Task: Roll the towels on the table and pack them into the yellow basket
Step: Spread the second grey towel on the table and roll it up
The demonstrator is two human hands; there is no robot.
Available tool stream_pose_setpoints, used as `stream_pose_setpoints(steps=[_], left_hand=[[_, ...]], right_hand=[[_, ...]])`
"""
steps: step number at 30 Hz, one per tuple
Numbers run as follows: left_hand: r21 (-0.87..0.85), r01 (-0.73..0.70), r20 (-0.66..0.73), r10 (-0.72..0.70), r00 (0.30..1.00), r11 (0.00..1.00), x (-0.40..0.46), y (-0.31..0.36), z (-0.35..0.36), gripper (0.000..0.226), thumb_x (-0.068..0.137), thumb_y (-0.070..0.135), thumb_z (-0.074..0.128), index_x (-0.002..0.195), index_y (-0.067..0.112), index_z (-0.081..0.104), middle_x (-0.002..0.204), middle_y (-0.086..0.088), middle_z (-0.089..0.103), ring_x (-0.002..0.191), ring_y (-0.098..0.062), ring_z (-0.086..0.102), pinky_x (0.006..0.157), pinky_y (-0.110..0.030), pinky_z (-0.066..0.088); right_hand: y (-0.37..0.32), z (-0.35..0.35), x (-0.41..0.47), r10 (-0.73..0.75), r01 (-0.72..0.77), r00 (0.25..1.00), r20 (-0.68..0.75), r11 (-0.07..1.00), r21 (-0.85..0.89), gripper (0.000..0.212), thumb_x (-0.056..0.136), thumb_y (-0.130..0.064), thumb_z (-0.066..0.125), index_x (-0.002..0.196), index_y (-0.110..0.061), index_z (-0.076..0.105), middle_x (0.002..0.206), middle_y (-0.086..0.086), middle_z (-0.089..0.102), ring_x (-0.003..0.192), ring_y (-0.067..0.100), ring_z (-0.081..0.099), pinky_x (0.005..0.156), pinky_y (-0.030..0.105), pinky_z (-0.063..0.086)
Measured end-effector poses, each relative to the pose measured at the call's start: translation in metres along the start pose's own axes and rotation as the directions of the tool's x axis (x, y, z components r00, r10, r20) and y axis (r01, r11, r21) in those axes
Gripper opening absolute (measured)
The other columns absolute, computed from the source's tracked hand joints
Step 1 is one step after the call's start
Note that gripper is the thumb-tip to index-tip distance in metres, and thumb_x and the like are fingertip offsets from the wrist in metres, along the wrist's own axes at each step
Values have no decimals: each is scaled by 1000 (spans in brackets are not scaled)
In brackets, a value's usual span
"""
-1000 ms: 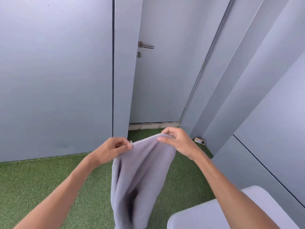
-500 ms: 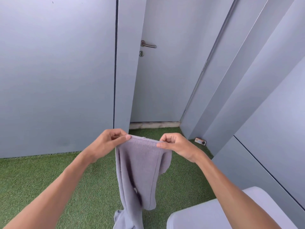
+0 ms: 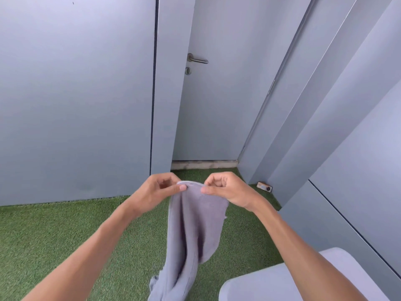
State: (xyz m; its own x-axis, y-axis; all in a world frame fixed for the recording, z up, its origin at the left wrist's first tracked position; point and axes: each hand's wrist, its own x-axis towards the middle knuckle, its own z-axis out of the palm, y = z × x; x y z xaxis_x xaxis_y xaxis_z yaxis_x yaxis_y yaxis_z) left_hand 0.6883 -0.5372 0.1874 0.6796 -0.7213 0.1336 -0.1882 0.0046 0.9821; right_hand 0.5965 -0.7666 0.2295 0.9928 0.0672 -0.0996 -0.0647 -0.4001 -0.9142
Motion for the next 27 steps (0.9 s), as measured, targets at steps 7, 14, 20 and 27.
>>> stream_pose_setpoints(steps=[7, 14, 20, 27], left_hand=[[2, 90, 69, -90, 994, 996, -11, -5, -22, 33, 85, 40, 70, 89, 8, 66, 82, -3, 60, 79, -16, 52, 76, -28, 40], [181, 8, 113, -29, 993, 983, 7, -5, 17, 28, 80, 43, 72, 96, 21, 68, 77, -3, 60, 74, -20, 55, 78, -38, 48], [155, 5, 136, -26, 990, 988, 12, -5, 25, 19, 87, 36, 68, 84, 17, 64, 76, 3, 62, 69, -17, 54, 67, -32, 45], [80, -15, -18, 16, 1000, 997, 8, 7, 10, 25, 94, 30, 58, 88, 6, 62, 80, -4, 64, 75, -11, 58, 71, -26, 46]], right_hand=[[22, -1, -17, 15, -19, 1000, -19, 973, -230, 26, 96, -40, 53, 95, -14, 58, 85, -5, 59, 81, 7, 55, 85, 29, 45], [-1, 32, -1, -158, 124, 982, -103, 952, -279, 21, 99, -41, 47, 90, -22, 48, 55, -5, 40, 48, 18, 25, 47, 27, 23], [2, 27, -3, -132, 112, 984, -121, 981, -161, 27, 91, -46, 60, 87, -19, 60, 57, 12, 46, 45, 18, 21, 45, 29, 16], [38, 28, -17, 55, -57, 996, -69, 998, -27, 32, 88, -35, 68, 98, -5, 66, 89, 9, 66, 75, 17, 56, 71, 39, 47]])
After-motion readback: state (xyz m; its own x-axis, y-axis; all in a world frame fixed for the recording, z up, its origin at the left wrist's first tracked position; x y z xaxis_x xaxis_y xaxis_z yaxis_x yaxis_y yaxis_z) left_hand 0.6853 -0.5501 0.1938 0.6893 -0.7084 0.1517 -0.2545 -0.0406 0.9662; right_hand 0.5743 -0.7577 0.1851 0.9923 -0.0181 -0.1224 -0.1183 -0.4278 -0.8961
